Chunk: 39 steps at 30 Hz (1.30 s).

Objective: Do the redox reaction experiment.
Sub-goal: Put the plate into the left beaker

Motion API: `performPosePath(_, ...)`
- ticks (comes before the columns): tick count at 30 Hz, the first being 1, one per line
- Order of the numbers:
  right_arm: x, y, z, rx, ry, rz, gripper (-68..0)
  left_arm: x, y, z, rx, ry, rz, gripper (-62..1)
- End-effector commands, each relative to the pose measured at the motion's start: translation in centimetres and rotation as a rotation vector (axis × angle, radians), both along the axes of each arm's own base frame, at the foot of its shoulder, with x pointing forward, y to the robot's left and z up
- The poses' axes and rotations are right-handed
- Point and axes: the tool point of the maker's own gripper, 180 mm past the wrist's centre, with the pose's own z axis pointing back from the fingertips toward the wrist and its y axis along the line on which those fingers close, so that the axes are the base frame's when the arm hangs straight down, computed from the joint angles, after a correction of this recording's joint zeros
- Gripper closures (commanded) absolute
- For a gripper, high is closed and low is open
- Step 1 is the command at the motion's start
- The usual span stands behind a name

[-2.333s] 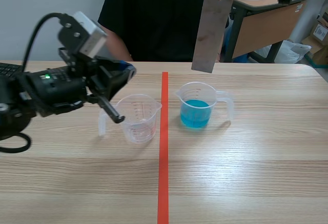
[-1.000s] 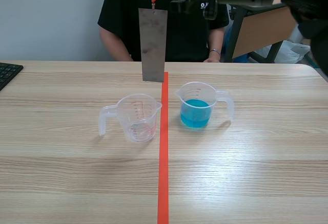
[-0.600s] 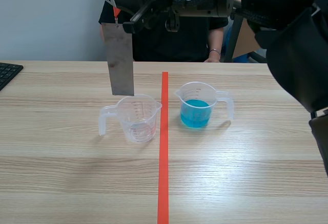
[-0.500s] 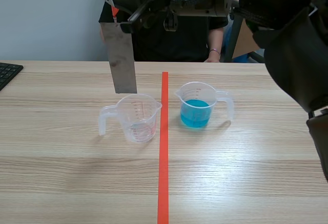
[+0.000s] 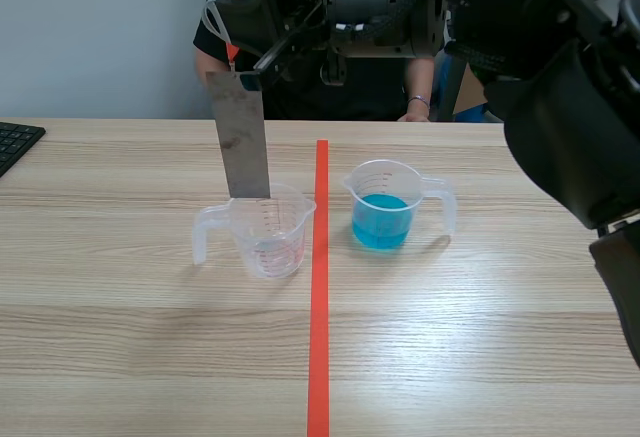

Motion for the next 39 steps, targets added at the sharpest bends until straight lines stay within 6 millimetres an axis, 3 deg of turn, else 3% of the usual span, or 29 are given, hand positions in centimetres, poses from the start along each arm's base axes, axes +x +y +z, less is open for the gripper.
performPosePath(1, 0.2, 0.1, 1.5, 0.029, -0.034, 0.008, -1.7, 0.3, -0.2, 0.3, -0.005, -0.014, -0.009, -3.1)
performPosePath(14, 0.8, 0.8, -1.2, 0.005, -0.006, -0.001, -1.7, 0.9, -0.1, 0.4, 0.001, -0.024, -0.028, -3.1)
performPosePath(26, 2.7, -0.4, -5.9, -0.027, 0.056, -0.056, -1.7, 1.2, 0.0, 0.5, 0.007, -0.027, -0.045, -3.1)
performPosePath(39, 3.2, -0.4, -4.7, 0.004, 0.015, -0.055, -1.7, 1.2, 0.0, 0.5, 0.007, -0.027, -0.045, -3.1)
